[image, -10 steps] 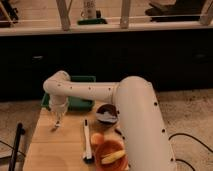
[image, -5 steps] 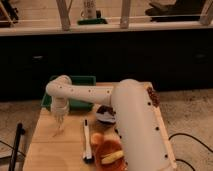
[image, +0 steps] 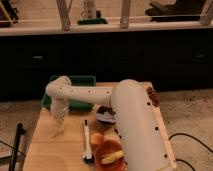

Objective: Place fork in table surface

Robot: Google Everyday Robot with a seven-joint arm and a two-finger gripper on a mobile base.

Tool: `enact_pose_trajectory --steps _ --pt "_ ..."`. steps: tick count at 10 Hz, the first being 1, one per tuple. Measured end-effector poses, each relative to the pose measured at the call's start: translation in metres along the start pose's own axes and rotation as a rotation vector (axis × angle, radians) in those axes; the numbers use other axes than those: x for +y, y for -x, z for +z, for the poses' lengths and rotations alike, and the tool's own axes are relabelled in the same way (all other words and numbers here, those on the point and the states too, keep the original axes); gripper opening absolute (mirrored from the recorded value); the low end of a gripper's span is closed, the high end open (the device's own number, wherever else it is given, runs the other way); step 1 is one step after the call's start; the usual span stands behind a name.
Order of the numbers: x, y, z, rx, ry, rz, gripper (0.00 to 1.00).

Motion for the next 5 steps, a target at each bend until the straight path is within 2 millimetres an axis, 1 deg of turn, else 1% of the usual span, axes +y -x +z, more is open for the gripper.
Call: enact_pose_trajectory --steps 1,2,4,5 --pt "0.0000 0.0002 -0.0010 0.001 0.002 0.003 0.15" --pt "0.0000 -0.0002 -0.0015 0.001 0.003 0.009 0.28" --pt "0.0006 -0.0008 -0.0027 -0.001 0.007 0.014 0.45" --pt "0.0010 -0.0011 -0.0032 -0.002 0.010 0.016 0.57"
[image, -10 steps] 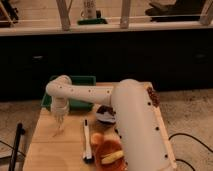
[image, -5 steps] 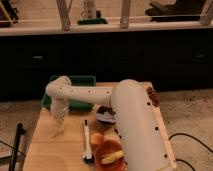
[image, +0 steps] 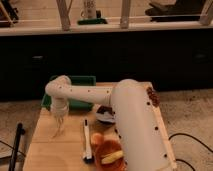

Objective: Place fork in table surface

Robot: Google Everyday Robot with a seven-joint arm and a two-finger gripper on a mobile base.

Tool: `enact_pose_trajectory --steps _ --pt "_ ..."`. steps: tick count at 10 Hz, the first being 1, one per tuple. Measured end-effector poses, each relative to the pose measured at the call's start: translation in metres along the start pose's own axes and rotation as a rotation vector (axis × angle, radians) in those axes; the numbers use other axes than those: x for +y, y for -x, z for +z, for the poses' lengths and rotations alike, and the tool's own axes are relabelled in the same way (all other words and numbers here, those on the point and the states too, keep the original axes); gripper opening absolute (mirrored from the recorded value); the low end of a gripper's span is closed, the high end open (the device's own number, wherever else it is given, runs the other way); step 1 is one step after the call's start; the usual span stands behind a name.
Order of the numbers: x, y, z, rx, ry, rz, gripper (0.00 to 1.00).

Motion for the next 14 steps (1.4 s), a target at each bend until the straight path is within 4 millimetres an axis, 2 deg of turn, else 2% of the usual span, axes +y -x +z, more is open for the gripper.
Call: enact_pose_trajectory --steps 2,3,14 --pt "-0.0005 0.0000 -0.0008 -0.002 0.005 0.001 0.75" --pt "-0.0010 0.0002 -0.0015 -0.002 0.007 0.000 0.79" --pt "-0.0008 -0.0054 -0.0068 -0.014 0.023 0.000 0.80"
